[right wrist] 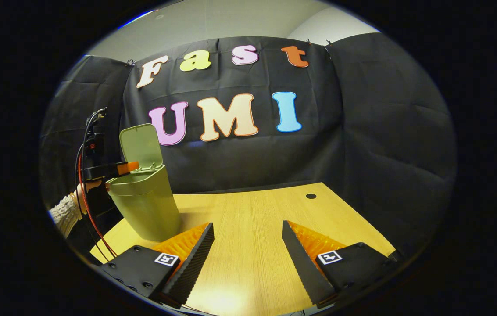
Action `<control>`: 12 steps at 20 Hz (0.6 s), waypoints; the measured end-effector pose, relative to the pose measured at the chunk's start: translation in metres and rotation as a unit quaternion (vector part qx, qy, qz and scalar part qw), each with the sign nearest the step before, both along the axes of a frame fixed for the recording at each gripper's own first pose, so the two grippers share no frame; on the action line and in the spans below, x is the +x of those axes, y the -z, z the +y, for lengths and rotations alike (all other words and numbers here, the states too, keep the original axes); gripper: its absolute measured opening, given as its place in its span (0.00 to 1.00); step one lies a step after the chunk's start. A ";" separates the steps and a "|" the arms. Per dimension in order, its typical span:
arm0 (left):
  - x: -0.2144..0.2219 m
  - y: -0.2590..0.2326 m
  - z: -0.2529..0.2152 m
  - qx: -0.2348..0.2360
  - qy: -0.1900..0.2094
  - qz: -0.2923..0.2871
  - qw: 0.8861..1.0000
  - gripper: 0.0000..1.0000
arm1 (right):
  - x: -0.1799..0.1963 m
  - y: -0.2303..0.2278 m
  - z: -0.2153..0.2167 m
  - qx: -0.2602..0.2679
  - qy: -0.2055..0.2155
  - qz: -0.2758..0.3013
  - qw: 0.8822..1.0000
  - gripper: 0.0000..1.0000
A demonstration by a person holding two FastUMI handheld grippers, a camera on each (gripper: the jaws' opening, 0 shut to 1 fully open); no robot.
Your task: Press the lid of the desktop garbage bin to open it, pick up the crumpled paper on the desktop and throw it into the bin, then pick up the pop can on the desktop and drop it into the bin, and finally close the garbage bin lid.
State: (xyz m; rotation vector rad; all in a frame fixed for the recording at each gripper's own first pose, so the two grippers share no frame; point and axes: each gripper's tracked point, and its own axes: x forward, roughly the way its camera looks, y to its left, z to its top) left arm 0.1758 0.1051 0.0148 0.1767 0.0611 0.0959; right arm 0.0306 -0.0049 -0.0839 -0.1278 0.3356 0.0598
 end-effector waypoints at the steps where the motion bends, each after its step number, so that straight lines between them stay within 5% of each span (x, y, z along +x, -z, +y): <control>1: 0.001 -0.002 0.000 0.006 0.000 -0.002 1.000 0.83 | 0.000 0.000 0.000 -0.001 0.000 0.000 1.000 0.98; 12: 0.011 -0.064 -0.016 0.016 0.013 -0.050 0.999 0.90 | 0.007 -0.012 0.000 0.009 -0.001 -0.005 1.000 0.99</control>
